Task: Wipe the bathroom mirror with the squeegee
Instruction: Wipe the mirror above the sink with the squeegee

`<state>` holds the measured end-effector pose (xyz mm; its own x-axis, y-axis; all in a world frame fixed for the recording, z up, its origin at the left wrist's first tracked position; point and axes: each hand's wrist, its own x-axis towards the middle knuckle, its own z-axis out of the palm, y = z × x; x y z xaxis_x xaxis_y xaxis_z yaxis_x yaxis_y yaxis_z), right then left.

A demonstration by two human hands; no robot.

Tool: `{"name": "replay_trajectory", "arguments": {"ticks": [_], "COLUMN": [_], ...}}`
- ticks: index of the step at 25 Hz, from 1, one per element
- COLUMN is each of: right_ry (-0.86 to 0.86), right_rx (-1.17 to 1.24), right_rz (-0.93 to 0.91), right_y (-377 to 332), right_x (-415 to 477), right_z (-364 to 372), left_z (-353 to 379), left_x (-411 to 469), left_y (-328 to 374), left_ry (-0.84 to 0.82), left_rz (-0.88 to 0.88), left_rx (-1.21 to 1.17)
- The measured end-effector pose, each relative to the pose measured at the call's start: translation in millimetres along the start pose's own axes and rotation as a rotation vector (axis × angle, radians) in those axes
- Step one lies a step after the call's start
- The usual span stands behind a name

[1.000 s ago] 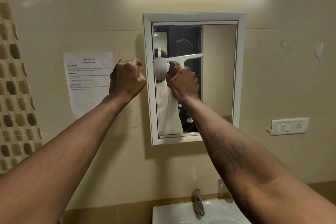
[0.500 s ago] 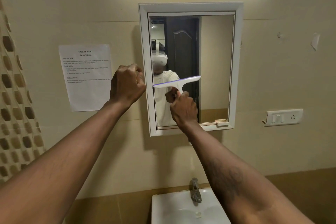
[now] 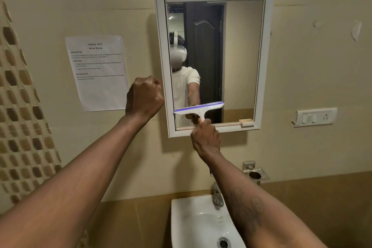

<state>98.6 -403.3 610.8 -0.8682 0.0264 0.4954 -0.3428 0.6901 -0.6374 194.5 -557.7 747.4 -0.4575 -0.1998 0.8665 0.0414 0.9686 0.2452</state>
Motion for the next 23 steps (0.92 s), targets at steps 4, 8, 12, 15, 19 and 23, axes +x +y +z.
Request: {"name": "replay_trajectory", "arguments": {"ticks": [4,8,12,15,19,23], "right_ry": [-0.098,-0.084,0.031,0.155,0.219,0.297], "right_rx": [0.046,0.097,0.193,0.273,0.322,0.188], "right_rz": [0.121,0.164,0.036,-0.040,-0.135,-0.314], "right_y": [25,25,16,-2,-31,-61], "right_x": [-33,-35,-20,16,67,104], "right_z": [21,14,-18,-54,-94,-117], "left_z": [8,15,14,14,18,19], "left_x": [-23,-42,-50,-45,-27,-11], "left_y": [-3,0,5,19,45,60], "left_ry": [-0.076,-0.133,-0.109,-0.079,-0.030,0.014], "left_rz": [-0.041,-0.049,-0.084,-0.106,-0.113,-0.089], "left_rx": [0.004,0.006,0.002,0.018,0.012,0.008]}}
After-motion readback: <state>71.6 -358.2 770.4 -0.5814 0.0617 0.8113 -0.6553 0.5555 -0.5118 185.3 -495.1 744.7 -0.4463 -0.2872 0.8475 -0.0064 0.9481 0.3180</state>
